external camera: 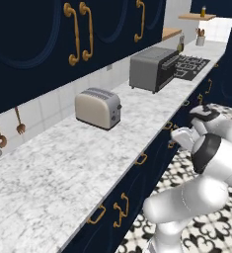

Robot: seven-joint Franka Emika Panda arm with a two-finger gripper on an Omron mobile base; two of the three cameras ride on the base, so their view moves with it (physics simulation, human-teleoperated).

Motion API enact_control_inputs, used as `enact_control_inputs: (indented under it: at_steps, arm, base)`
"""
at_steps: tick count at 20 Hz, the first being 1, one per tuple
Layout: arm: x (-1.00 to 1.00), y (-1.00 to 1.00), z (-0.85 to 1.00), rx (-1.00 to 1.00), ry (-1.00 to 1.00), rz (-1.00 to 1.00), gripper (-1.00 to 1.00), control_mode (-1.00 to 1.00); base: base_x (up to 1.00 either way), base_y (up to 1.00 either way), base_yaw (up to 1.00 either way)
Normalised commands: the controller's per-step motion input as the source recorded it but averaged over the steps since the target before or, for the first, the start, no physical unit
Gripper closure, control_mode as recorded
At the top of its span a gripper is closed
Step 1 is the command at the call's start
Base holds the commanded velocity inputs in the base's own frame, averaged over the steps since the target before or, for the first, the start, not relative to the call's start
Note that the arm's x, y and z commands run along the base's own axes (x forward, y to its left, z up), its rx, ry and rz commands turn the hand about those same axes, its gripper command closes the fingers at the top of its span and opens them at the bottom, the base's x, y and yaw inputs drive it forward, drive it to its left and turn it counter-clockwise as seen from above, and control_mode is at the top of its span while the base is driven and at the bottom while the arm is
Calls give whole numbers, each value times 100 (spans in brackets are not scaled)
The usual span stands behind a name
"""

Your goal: Take a straw from the drawer in front and place it inside the glass cup on the dining counter.

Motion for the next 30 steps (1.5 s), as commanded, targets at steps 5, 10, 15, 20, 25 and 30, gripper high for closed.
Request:
enact_control_inputs:
  at_steps: [5,10,15,20,25,30]
  arm:
    - [0,0,0,0,0,0,-100,-100]
    - [0,0,0,0,0,0,-100,-100]
    - [0,15,-39,5,-5,-5,-100,-100]
    - [0,12,-43,23,-12,-8,-100,-100]
    - [0,3,-34,21,-3,-2,-100,-100]
    - [0,1,-10,0,-1,0,-100,-100]
  base:
    - [0,0,0]
    - [0,0,0]
    - [0,0,0]
    - [0,0,0]
    - [0,0,0]
    - [0,0,0]
